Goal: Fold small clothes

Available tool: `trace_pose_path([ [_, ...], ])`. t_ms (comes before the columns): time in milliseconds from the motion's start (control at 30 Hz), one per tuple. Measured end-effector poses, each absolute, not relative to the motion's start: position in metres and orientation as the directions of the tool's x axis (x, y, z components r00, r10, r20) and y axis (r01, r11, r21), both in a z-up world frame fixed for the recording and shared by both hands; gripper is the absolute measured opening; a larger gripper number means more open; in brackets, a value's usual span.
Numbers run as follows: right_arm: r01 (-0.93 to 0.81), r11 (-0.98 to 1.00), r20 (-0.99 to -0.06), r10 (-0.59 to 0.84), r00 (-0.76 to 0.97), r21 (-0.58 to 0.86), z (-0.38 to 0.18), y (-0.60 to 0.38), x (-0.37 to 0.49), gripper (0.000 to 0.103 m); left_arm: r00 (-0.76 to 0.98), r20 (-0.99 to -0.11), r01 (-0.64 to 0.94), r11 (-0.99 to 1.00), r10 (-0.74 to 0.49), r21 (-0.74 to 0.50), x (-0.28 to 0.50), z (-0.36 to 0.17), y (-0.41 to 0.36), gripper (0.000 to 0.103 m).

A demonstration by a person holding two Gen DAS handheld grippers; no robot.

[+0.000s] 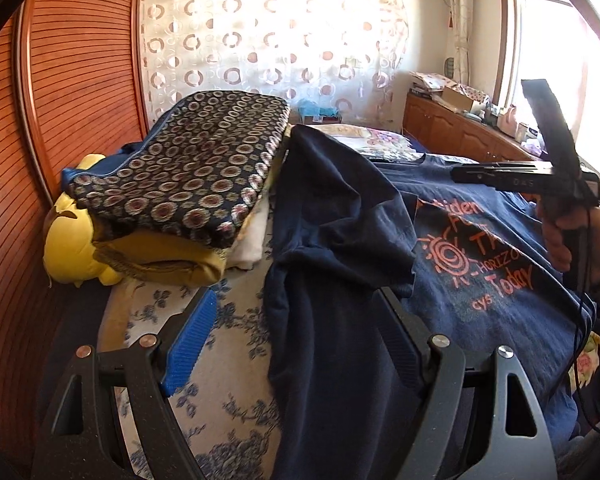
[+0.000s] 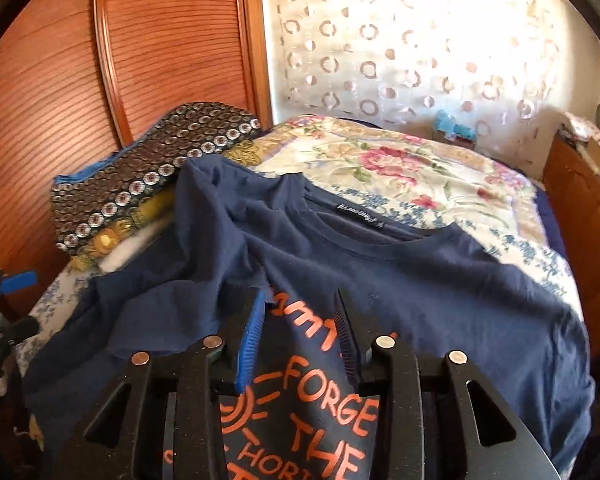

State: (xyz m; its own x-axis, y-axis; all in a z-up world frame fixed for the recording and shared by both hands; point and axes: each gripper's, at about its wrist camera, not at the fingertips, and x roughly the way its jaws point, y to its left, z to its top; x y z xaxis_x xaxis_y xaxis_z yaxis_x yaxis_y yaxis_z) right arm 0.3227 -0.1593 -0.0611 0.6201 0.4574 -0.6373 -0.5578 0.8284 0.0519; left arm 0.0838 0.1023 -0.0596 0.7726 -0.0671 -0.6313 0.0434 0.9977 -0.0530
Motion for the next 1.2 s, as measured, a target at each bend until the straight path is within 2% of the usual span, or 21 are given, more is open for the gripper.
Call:
trace_pose_path([
  [300, -0.586, 0.797, -0.647, 0.523, 0.554, 0.143, -0.069, -0.206, 0.315, 0.037, 0.746, -0.662, 0.071, 0.997, -0.078, -0.038, 0.123, -0.075, 0.08, 0.081],
  [533, -0.604, 0.754, -0.67, 0.59, 0.451, 0.258, -0.083, -0.182, 0.352, 0.037, 0.682, -0.727, 0.08, 0.996, -0.076, -0.028, 0.145, -0.092, 0.076, 0.081],
  [633, -0.597, 0.759, -0.692, 0.577, 0.434, 0.258, -0.087, -0.173, 0.364, 0.037, 0.674, -0.736, 0.079, 0.997, -0.069, -0.02, 0.145, -0.096, 0.076, 0.081],
  [667, -0.593, 0.77, -0.707, 0.555, 0.438, 0.237, -0.088, -0.169, 0.365, 0.036, 0.669, -0.74, 0.081, 0.997, -0.07, -0.021, 0.146, -0.098, 0.076, 0.081],
  [733, -0.596, 0.778, -0.725, 0.526, 0.445, 0.199, -0.092, -0.168, 0.367, 0.013, 0.647, -0.76, 0.078, 0.997, -0.071, -0.026, 0.148, -0.103, 0.077, 0.081],
  [800, -0.61, 0.77, -0.71, 0.534, 0.459, 0.185, -0.087, -0.174, 0.362, 0.004, 0.639, -0.767, 0.068, 0.997, -0.065, -0.028, 0.146, -0.107, 0.078, 0.081],
  [833, -0.609, 0.773, -0.693, 0.537, 0.482, 0.175, -0.082, -0.183, 0.358, 0.003, 0.64, -0.766, 0.069, 0.997, -0.065, -0.026, 0.145, -0.107, 0.077, 0.081],
  [967, -0.572, 0.794, -0.638, 0.552, 0.537, 0.205, -0.063, -0.222, 0.345, 0.002, 0.64, -0.767, 0.069, 0.998, -0.054, -0.012, 0.142, -0.108, 0.076, 0.081],
  [1100, -0.547, 0.819, -0.666, 0.507, 0.548, 0.173, -0.07, -0.235, 0.344, 0.003, 0.639, -0.767, 0.069, 0.998, -0.055, -0.014, 0.141, -0.108, 0.077, 0.081],
  [1167, -0.541, 0.827, -0.672, 0.488, 0.557, 0.151, -0.075, -0.238, 0.344, 0.013, 0.64, -0.766, 0.069, 0.998, -0.053, -0.012, 0.142, -0.109, 0.077, 0.081],
  [1200, -0.529, 0.839, -0.674, 0.465, 0.575, 0.127, -0.076, -0.242, 0.343, 0.021, 0.64, -0.766, 0.069, 0.998, -0.053, -0.012, 0.141, -0.109, 0.077, 0.081],
])
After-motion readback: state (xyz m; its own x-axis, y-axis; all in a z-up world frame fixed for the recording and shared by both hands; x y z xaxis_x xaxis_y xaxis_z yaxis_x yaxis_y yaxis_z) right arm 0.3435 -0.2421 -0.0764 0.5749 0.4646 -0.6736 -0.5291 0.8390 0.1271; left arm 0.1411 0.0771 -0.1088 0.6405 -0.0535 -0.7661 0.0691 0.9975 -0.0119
